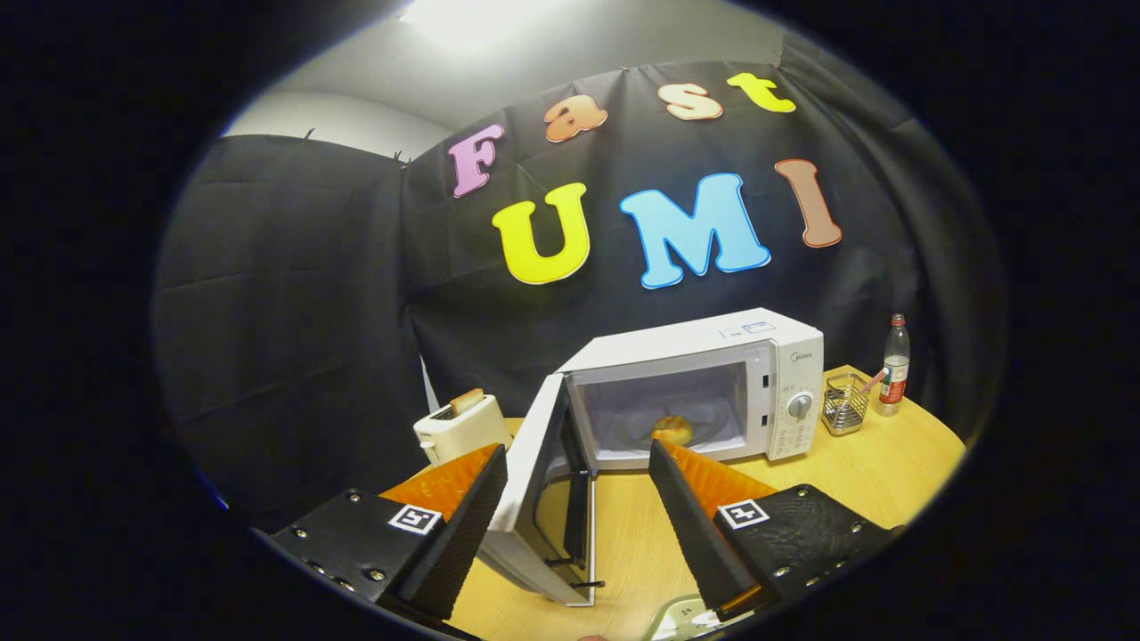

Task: Open the microwave, put the food inside, and close the microwave door.

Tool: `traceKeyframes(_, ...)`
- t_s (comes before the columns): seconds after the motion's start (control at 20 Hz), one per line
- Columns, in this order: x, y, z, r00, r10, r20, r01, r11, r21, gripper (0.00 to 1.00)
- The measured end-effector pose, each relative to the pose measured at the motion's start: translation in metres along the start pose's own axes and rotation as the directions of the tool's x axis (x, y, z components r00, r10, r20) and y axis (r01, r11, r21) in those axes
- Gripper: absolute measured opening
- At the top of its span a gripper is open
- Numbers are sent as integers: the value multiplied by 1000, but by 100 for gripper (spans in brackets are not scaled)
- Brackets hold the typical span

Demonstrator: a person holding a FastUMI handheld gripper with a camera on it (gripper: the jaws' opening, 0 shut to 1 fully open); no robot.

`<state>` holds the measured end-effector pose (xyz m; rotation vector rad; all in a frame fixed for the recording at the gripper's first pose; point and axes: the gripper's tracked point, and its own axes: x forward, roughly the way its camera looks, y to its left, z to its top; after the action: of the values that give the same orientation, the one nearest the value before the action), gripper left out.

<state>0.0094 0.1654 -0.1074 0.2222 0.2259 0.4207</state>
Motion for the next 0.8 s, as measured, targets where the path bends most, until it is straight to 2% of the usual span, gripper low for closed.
traceKeyframes(0.15,-15,39,-9,996,91,-24,-91,996,-14,97)
traceKeyframes(0.4,-29,86,-27,978,194,-76,-197,980,-30,97)
traceKeyframes(0.65,-27,136,-58,937,307,-163,-319,946,-52,97)
traceKeyframes(0.8,-19,152,-74,912,348,-217,-366,930,-45,97)
